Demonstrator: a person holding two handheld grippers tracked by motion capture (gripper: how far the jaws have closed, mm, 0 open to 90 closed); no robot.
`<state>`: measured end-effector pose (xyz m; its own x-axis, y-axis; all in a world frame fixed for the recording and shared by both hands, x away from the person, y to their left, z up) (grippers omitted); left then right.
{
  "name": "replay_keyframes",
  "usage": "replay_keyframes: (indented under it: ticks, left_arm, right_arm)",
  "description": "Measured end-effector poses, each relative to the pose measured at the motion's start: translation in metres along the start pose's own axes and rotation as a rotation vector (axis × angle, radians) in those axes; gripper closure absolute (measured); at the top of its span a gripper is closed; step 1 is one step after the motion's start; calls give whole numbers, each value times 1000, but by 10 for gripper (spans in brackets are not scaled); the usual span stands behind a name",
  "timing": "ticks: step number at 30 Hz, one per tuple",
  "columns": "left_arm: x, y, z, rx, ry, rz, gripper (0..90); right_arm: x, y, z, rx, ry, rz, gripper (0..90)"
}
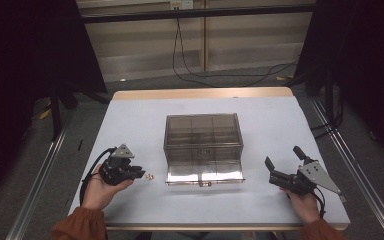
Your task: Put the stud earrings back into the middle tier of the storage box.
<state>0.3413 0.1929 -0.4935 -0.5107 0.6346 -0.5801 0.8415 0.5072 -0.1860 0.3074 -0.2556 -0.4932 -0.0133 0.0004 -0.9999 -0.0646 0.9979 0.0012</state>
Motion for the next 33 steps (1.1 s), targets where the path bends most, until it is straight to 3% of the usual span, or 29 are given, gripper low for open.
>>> replay_keyframes:
  ticks: [7,8,10,11,12,14,16,20,25,33]
  left_arm:
    - [-1,2,9,19,99,15,771]
    - [-2,5,10,-5,109,16,771]
    - [-2,5,10,-11,124,24,771]
    - [-3,4,13,8,142,8,771]
    - [-3,6,14,-5,157,20,771]
    - [-3,5,17,23,180,17,776]
    - [-2,6,19,22,208,23,779]
    - [-1,10,24,37,225,-17,779]
    - [0,14,27,47,251,-28,779]
    - [-2,14,31,40,313,6,809]
  right_arm:
    - [0,0,0,0,0,0,2]
    - [0,0,0,0,-1,-1,2]
    - [0,0,0,0,0,0,2]
    - [0,0,0,0,-1,0,2]
    - [0,0,0,0,0,0,2]
    - [0,0,0,0,-1,0,2]
    - [0,0,0,0,-1,0,2]
    - [0,0,0,0,0,0,2]
    - [0,0,0,1,-1,-2,2]
    - [0,0,0,0,-1,0,2]
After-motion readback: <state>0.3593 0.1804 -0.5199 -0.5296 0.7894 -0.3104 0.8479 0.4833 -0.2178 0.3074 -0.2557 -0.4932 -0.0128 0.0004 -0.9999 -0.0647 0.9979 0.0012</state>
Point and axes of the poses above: each handheld gripper's, and its own axes: z roughly forward along the jaws, x roughly out of its underside, y roughly to its left, the point moved 8 cm from there along z, roughly forward along the jaws, and after that the axes turned 10 degrees about x, right-handed, at the moved point
